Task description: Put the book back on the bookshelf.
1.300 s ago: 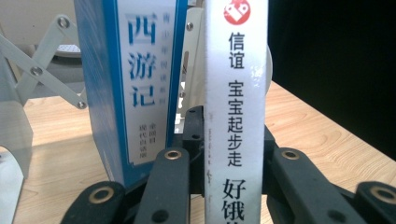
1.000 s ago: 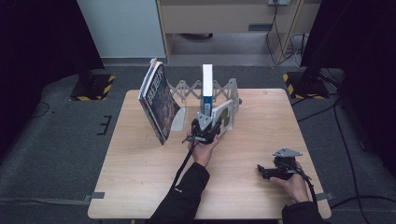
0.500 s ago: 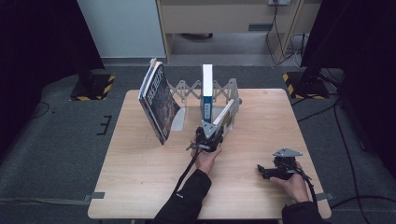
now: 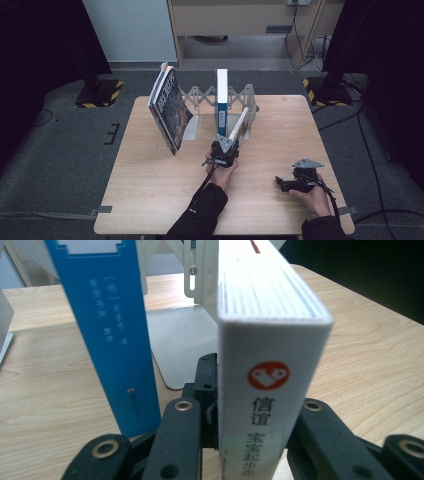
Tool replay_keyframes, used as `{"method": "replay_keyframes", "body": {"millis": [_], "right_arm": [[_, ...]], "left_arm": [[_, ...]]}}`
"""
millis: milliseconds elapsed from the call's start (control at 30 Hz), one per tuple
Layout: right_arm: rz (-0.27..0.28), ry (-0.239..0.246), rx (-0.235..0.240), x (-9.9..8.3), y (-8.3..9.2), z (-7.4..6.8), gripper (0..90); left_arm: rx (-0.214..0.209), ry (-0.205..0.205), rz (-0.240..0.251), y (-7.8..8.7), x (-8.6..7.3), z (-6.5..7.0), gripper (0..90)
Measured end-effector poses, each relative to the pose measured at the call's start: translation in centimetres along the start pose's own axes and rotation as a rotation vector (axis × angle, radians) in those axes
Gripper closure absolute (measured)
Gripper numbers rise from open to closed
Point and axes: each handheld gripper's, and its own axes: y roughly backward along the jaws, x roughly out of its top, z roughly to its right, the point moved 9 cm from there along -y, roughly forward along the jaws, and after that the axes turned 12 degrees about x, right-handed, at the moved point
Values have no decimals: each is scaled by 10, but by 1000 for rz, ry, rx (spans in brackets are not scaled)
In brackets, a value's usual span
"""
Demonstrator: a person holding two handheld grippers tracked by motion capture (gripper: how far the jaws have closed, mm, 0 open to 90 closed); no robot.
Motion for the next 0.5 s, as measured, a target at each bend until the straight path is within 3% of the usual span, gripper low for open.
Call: {"method": "replay_keyframes", "body": {"millis": [233, 333, 500], "right_arm": [[-5, 0, 2, 0, 0, 0, 48], [-5, 0, 2, 0, 0, 0, 48], [-5, 0, 2, 0, 0, 0, 48]], "left_arm": [[-35, 29, 8, -9, 3, 6, 710], [-56, 18, 7, -9, 2, 6, 697], [-128, -2, 33, 2, 2, 9, 624]]}}
